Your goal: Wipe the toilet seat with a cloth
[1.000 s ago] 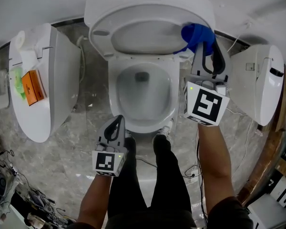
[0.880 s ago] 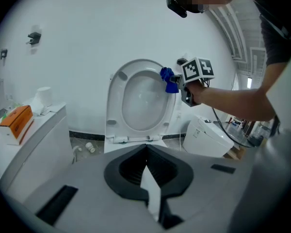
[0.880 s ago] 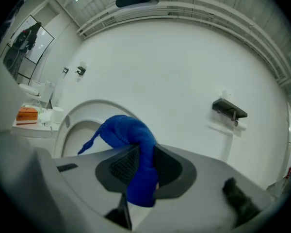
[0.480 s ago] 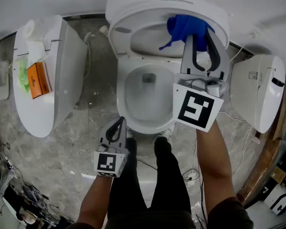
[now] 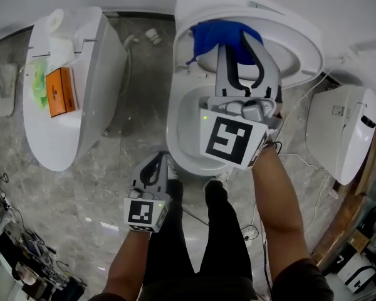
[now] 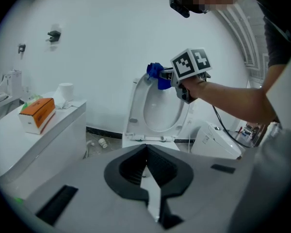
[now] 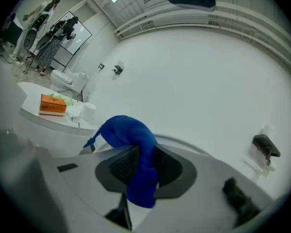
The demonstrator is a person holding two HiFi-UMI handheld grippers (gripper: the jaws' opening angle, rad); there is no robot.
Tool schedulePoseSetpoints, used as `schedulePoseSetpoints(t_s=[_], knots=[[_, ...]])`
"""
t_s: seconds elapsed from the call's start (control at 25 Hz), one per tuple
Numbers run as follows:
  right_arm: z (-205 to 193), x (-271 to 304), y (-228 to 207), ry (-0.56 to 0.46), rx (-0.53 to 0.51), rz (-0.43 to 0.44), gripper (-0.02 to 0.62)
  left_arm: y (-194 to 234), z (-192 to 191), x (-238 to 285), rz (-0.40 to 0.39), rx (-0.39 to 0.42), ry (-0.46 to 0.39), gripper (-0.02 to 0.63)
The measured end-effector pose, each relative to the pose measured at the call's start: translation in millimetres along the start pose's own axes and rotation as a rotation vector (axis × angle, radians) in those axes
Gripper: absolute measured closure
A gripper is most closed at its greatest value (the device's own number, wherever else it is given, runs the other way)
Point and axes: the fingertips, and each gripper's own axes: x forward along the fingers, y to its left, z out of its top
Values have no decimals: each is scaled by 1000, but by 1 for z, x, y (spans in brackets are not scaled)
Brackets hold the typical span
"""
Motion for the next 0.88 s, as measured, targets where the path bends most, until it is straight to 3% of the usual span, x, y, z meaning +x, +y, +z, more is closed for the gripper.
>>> schedulePoseSetpoints(t_s=[0.24, 0.64, 0.88], knots=[[0, 13, 49, 30, -61, 70, 505, 19, -9, -16, 42, -40, 4, 597], [-11, 13, 69, 29, -194, 33, 505, 38, -12, -22, 61, -40, 2, 597], [-48, 19, 114, 147, -277, 148, 505, 39, -14, -21, 57, -48, 6, 597]])
